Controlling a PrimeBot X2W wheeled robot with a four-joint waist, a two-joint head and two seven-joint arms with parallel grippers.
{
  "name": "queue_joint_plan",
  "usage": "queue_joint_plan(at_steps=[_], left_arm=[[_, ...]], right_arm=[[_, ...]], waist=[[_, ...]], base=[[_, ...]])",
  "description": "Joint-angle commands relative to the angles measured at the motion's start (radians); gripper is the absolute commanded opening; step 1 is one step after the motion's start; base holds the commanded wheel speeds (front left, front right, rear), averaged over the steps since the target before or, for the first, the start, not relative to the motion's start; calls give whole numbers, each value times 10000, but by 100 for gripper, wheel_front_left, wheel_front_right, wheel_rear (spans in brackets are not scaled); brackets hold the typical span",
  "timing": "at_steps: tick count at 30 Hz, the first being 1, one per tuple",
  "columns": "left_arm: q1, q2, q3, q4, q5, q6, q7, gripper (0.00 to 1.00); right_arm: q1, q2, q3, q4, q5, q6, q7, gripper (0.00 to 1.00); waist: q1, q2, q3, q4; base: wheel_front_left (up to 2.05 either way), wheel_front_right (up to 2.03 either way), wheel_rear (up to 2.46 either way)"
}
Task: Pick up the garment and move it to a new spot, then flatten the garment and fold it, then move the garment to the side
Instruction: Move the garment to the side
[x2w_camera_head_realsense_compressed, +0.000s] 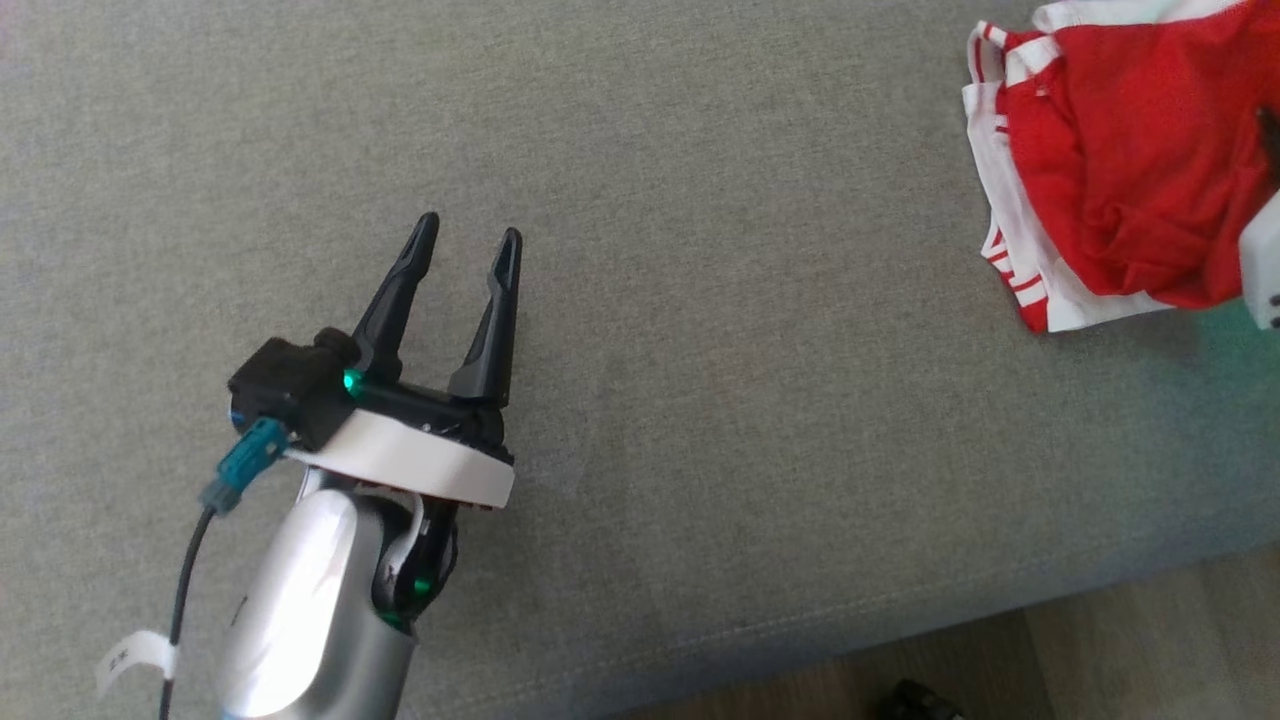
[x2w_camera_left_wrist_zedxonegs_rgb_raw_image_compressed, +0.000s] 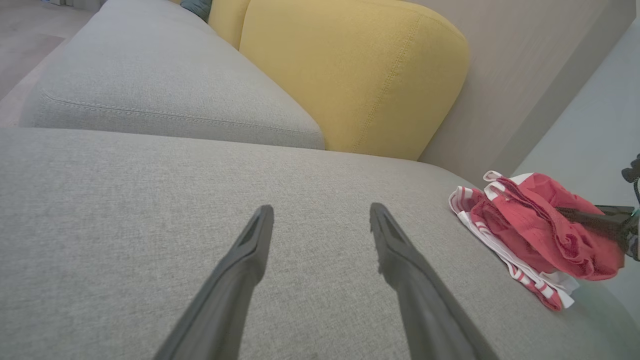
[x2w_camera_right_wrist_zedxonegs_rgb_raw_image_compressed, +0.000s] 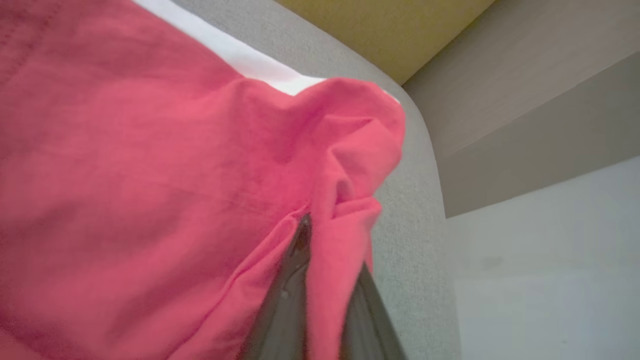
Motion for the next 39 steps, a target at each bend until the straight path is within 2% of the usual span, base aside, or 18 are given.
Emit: queue_joint_plan(at_steps=[1,2,3,4,5,17,24,32,39], left_arm=[[-329,62,239,-299,105,-60,-78,100],[-329,62,239,-299,105,-60,-78,100],[-332,62,227,-289,95,-60,-78,100],[-333,62,220,-278,84,-61,-78,100],[-331,62,221,-268,71,-61,-78,100],[18,62,381,-169,-97,-62,-78,100],[348,62,575,-271,-272,-38,-78,100],[780,62,886,-414,-416,170,-78,100],[1190,62,1058,-442,-427,302,-78,100]], right_arm=[[406,-135,-144,-340,-123,-9,132,0],[406,-135,-144,-340,-123,-9,132,0],[458,-76,-193,-427,-125,-9,156,9],[510,-36,-226,-527,-136,-9,160,78],[563,-20,-245,-617,-175,-9,179,100],[687,248,-767,-1600,-372,-9,547,100],[519,814,-791,-2594,-373,-9,379,100],[1013,2285,-977,-3583,-89,-9,-536,100],[2311,4307,-1787,-4083,-124,-9,-2091,100]], waist=[[-1,0,-17,18],[-1,0,-17,18],[-1,0,-30,26],[-1,0,-47,32],[-1,0,-70,34],[-1,0,-891,-57],[-1,0,-1640,89],[-1,0,-2426,527],[-1,0,-3050,1003]], base=[[0,0,0],[0,0,0],[0,0,0],[0,0,0],[0,0,0],[0,0,0],[0,0,0],[0,0,0],[0,0,0]])
